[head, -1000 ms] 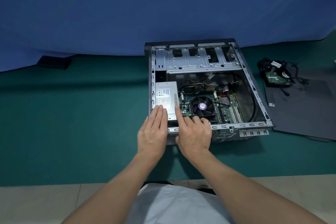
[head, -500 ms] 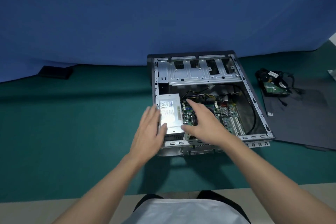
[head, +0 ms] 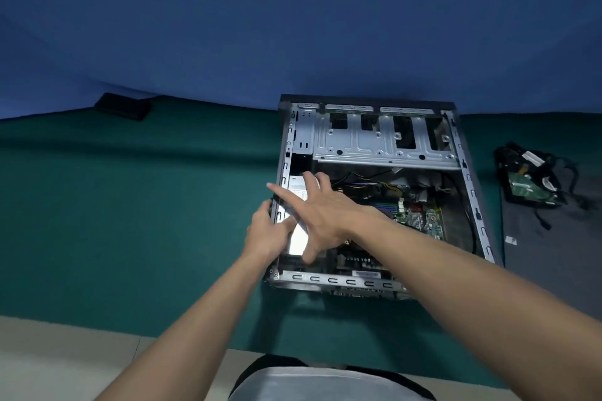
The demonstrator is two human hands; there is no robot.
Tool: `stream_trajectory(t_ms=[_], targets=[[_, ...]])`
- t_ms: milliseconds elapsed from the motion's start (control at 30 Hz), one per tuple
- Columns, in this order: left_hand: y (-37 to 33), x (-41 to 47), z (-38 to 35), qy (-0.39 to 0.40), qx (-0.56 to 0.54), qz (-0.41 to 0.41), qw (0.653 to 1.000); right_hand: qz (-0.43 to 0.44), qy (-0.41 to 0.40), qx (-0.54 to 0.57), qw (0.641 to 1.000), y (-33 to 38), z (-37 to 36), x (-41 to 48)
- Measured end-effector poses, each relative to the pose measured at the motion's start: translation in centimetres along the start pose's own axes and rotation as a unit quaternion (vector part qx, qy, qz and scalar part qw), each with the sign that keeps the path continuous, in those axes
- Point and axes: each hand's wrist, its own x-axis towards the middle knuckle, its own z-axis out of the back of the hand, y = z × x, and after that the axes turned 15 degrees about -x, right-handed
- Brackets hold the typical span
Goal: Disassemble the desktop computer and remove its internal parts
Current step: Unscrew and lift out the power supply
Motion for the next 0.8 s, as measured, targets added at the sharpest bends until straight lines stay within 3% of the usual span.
stream_trajectory(t_ms=[233, 467, 633, 800], targets=[[0.2, -0.5, -1.0, -0.067, 0.034, -0.017, 0.997, 0.029, -0.058, 0.009, 0.998, -1.4, -0.5, 1.1], [-0.2, -1.1, -1.4, -0.073, 0.062, 0.042, 0.995, 0.034, -0.090, 0.037, 0.995, -2.8, -1.9, -0.4], [-0.4, -1.4, -2.2, -0.094, 0.176, 0.054, 0.978, 0.030, -0.072, 0.064, 0.995, -4.7, -2.5, -1.9], [-0.2, -1.3, -1.7, -0.072, 0.116, 0.019, 0.991, 0.022, -0.029, 0.100, 0.994, -4.9, -2.0, -2.4]])
